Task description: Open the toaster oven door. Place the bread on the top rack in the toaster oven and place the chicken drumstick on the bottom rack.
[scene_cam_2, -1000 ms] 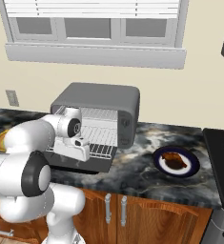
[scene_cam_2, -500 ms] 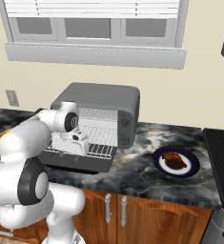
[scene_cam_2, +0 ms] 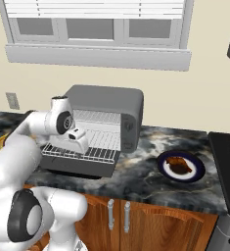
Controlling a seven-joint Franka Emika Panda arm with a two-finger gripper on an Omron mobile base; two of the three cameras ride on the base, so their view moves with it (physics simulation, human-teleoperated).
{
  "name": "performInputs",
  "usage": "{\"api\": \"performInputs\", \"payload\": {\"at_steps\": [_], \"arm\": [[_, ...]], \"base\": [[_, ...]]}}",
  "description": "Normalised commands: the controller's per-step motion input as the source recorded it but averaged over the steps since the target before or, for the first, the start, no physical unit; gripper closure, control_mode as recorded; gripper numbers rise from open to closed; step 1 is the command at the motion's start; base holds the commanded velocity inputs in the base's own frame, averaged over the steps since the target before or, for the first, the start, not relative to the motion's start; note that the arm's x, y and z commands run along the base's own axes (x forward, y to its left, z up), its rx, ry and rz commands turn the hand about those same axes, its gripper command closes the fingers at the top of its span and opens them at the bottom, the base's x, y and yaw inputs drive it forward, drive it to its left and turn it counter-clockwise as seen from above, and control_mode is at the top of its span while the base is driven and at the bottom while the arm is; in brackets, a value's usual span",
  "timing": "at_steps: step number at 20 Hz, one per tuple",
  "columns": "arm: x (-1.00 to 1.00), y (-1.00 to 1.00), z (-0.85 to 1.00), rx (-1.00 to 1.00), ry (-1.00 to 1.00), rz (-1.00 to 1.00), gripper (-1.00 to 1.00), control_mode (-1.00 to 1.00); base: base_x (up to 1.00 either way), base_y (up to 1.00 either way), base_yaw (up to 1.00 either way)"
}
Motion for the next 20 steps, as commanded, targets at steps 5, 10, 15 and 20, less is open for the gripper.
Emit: {"api": "performInputs", "payload": {"at_steps": [5,10,15,20], "arm": [[0.00,0.00,0.25,-0.04,-0.20,0.11,-1.00,-1.00],[0.00,0.06,0.29,-0.10,-0.03,0.17,-1.00,-1.00],[0.00,0.16,0.27,-0.10,0.02,0.21,-1.00,-1.00],[0.01,0.42,0.22,-0.10,0.06,0.31,-1.00,-1.00]], "base": [[0.00,0.00,0.00],[0.00,0.00,0.00],[0.00,0.00,0.00],[0.00,0.00,0.00]]}}
